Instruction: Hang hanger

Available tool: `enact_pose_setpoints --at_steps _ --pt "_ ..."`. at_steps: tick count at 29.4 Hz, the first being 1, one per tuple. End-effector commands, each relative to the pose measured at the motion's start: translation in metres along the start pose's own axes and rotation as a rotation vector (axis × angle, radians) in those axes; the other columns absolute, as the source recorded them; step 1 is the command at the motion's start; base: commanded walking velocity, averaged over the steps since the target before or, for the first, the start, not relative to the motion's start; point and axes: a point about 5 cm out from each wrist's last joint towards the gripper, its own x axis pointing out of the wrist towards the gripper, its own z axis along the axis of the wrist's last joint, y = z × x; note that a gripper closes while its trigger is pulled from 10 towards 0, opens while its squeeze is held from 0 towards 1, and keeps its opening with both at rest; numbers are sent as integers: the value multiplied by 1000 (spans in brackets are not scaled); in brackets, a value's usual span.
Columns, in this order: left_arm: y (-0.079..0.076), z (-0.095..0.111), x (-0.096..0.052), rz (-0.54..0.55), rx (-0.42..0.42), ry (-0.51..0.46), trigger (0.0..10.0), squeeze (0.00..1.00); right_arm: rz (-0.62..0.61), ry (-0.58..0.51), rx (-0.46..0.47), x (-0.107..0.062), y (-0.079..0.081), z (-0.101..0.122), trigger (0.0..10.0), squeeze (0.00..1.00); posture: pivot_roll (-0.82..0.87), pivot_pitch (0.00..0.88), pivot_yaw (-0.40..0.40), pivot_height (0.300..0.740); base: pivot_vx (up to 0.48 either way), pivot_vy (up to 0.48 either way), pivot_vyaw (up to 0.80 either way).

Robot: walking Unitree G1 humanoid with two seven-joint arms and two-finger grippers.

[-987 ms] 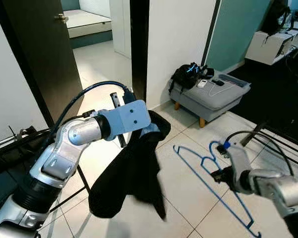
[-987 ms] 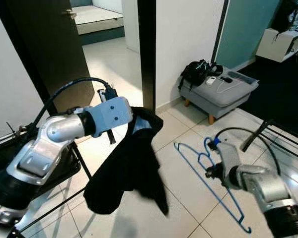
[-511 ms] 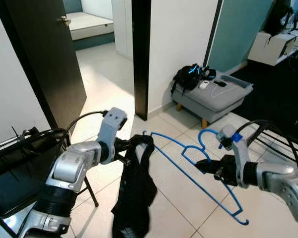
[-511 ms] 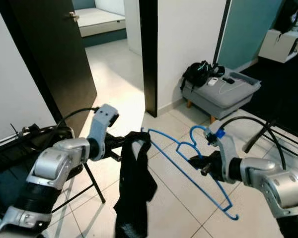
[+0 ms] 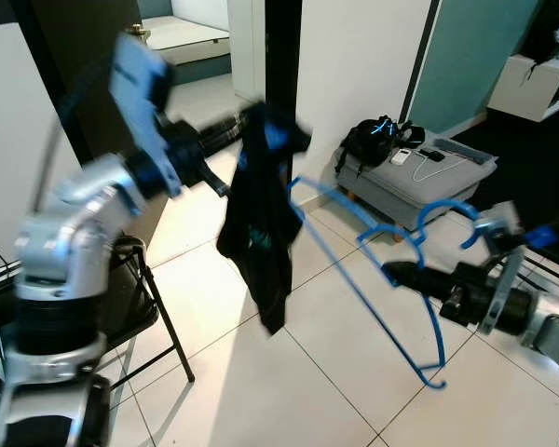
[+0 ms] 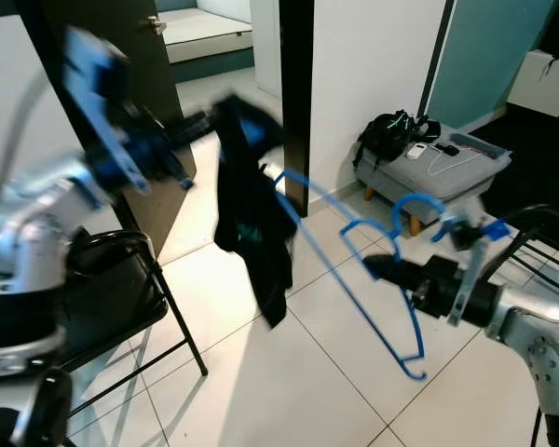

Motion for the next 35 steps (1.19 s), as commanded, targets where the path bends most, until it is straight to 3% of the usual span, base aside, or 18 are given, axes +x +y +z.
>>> enact_pose_setpoints --at_steps 1,6,7,10,21,25,35 --pt "-2 3 -3 -44 42 3 10000 0 -23 -31 -11 -3 -3 0 10000 0 5 42 29 740 0 0 0" --pt "1 8 -7 -66 121 13 10000 0 -29 -50 -16 -8 -3 0 10000 0 5 42 29 740 0 0 0" --pt "4 10 -8 -63 165 16 10000 0 -22 -54 -23 -10 -3 0 10000 0 7 40 28 740 0 0 0" --pt "13 6 -8 -54 358 95 10000 0 150 -53 40 -20 8 5 10000 0 8 39 27 740 0 0 0" --pt "19 11 -4 -14 373 43 10000 0 270 68 64 -39 14 8 10000 0 1 40 32 740 0 0 0" --pt "18 19 -5 -45 389 -11 10000 0 240 260 22 -50 11 -5 10000 0 0 38 32 740 0 0 0" --pt "21 29 -7 -49 402 -77 10000 0 284 353 30 -46 19 -16 10000 0 0 33 29 740 0 0 0"
